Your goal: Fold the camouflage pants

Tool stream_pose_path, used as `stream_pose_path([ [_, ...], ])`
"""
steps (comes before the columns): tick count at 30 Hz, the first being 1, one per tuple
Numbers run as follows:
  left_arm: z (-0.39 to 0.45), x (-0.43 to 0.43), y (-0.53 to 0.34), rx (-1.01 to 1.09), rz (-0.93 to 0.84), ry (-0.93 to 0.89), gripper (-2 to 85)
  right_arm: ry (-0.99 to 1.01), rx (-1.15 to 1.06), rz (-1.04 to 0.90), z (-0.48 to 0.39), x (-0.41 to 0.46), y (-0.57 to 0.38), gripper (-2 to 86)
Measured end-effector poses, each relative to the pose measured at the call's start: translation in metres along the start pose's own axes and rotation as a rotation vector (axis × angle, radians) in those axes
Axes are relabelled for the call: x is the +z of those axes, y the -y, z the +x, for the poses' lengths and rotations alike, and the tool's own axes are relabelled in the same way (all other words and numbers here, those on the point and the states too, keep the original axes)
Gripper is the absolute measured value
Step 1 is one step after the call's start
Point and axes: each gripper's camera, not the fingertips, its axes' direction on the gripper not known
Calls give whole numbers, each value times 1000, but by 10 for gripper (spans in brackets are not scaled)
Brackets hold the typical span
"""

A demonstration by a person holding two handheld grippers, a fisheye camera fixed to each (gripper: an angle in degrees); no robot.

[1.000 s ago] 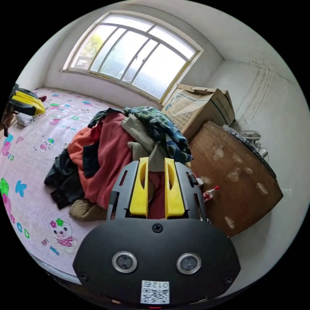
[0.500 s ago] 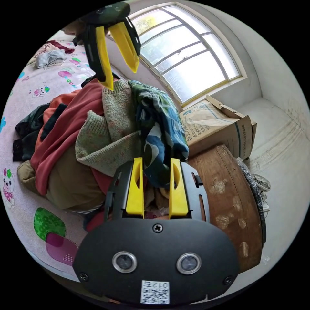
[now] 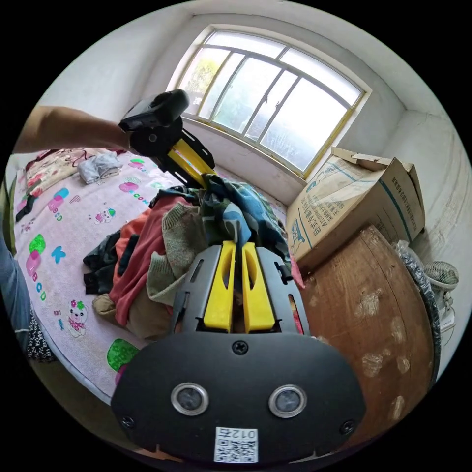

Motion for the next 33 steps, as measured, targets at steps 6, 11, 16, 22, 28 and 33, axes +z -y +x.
stream_pose_path([
  [6,-81,-89,-51,-198,27,53,-1,66,-59,138,42,-61,99,13],
  [11,-119,-161,-116,-326,38,84,-3,183,-21,301,66,-125,172,12],
  [16,-144,-240,-212,-492,65,138,-4,233,-40,409,52,-176,236,11],
  [22,-164,-346,-326,-628,172,231,-3,308,-22,545,16,-225,286,10],
  [28,-166,-430,-421,-646,165,295,-3,368,23,615,-31,-244,316,10],
  [33,-158,-453,-489,-648,117,204,-3,454,58,522,-71,-209,328,10],
])
